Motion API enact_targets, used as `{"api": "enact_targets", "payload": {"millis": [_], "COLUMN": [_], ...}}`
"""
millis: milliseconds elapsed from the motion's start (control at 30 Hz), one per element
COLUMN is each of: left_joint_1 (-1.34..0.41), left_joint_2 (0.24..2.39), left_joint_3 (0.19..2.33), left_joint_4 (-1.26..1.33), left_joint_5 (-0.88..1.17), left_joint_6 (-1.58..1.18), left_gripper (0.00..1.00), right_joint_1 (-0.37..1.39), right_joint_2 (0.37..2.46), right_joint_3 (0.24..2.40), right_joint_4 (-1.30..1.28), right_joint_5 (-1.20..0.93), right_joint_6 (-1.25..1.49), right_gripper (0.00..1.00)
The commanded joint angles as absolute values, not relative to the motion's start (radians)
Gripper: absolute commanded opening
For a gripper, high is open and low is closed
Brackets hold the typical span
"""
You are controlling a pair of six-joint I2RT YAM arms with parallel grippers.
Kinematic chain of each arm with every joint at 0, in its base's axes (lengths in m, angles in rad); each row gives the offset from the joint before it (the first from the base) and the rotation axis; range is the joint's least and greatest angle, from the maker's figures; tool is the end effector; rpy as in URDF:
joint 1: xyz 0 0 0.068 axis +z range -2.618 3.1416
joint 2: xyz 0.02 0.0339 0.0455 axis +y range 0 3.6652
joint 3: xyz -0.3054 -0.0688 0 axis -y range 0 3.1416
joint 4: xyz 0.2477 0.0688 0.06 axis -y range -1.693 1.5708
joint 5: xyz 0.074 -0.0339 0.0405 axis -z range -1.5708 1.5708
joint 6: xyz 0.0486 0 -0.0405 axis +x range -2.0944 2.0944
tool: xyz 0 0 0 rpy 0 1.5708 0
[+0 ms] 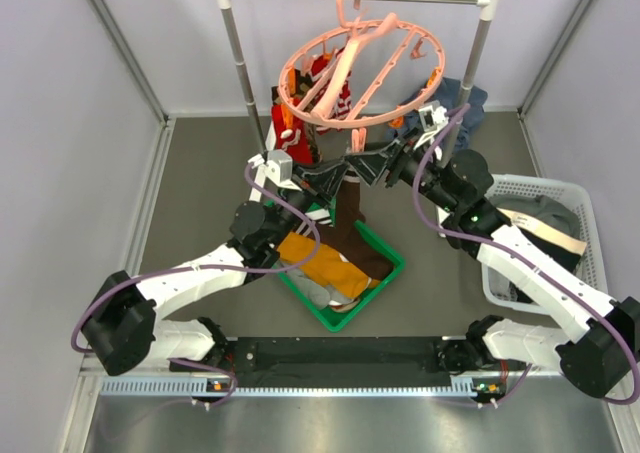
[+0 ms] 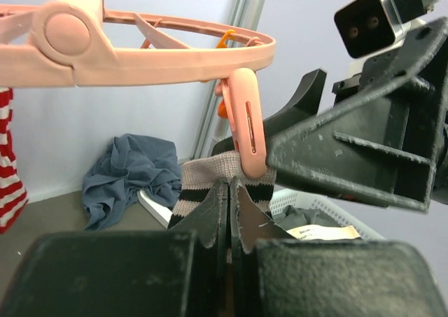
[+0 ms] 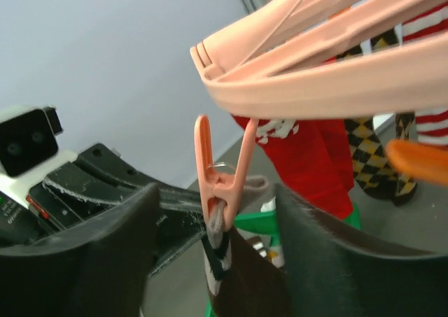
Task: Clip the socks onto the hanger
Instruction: Clamp the sock onto the hanger.
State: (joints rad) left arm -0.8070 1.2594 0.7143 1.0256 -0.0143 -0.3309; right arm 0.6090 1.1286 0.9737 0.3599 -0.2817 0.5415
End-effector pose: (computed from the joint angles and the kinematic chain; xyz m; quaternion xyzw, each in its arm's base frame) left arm 0.1928 -0.2003 0.3837 0.1163 0.5054 -0.4575 0.7223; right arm 0.2067 0.1606 0.4352 -0.1299 0.6208 0.4922 0.5963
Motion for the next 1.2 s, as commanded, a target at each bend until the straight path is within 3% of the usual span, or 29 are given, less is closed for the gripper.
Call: {"api": "enact_targets", "payload": {"millis": [0,133,267,433,633,1167], "left_joint_1": [-0.811,-0.81,-0.811,-0.81,-0.811,-0.81], "left_joint_2": [1.256,1.249,1.238,1.233,1.239,1.227], "left_joint_3": [0.752,0.749,0.753,0.756,0.772,0.772], "left_joint_4": [1.077,1.042,0.997,0.973,0.942,0.916], "left_joint_5": [-0.034,-0.086,-0.123,-0.147,-0.155,-0.155], "left_joint_6": [-0.328,-0.302,-0.272,-0.247,-0.232,-0.227], "left_gripper": [0.0,0.02,0.04,0.06,0.06,0.07], "right_joint_1": [0.627,0.627,0.627,0.627,0.575,0.393], "right_joint_2": [1.092,1.051,1.003,0.95,0.939,1.041], "right_joint_3": [0.986,1.018,1.077,1.169,1.213,1.164], "right_joint_4": [0.318,0.218,0.051,-0.236,-0.342,-0.006], "right_joint_5": [-0.308,-0.308,-0.327,-0.287,-0.208,-0.5], "right_joint_6": [0.508,0.443,0.332,0.181,0.019,-0.14], "right_gripper": [0.74,0.92,0.99,0.99,0.98,0.86]}}
